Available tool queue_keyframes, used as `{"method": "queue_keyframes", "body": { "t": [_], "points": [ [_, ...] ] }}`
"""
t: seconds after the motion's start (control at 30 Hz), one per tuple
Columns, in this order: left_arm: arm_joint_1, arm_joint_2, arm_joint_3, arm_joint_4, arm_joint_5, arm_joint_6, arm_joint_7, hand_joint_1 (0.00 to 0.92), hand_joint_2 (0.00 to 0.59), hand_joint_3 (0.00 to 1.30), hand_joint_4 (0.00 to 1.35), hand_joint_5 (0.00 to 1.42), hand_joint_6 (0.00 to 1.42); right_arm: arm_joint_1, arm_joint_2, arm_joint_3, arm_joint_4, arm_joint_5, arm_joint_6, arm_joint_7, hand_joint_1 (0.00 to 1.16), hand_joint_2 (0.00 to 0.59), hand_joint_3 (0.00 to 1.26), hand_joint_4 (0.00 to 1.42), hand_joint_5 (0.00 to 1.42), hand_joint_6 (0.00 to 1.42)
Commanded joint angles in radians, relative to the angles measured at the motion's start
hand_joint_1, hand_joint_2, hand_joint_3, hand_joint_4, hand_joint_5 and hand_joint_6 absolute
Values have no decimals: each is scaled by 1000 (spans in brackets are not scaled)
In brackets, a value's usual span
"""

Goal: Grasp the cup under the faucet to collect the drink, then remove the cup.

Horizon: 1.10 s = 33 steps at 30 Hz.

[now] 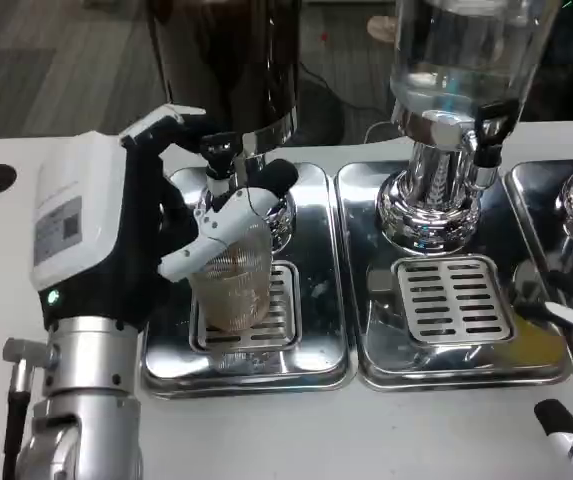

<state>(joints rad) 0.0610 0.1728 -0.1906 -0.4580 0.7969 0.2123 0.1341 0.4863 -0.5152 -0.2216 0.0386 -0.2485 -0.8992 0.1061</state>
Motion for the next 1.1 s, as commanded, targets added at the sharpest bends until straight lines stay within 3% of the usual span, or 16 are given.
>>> {"method": "queue_keyframes", "body": {
  "t": [0.03, 1.1],
  "points": [
    [39, 1, -18, 0, 2, -14, -16, 0, 37, 526, 494, 920, 964, 8, 1, 2, -10, 14, 6, 11, 488, 376, 199, 22, 2, 0],
    [62, 0, -15, -23, 2, -20, -17, 0, 37, 526, 494, 912, 961, 27, 5, 4, -23, 15, 0, 13, 485, 380, 199, 22, 2, 0]
  ]
}}
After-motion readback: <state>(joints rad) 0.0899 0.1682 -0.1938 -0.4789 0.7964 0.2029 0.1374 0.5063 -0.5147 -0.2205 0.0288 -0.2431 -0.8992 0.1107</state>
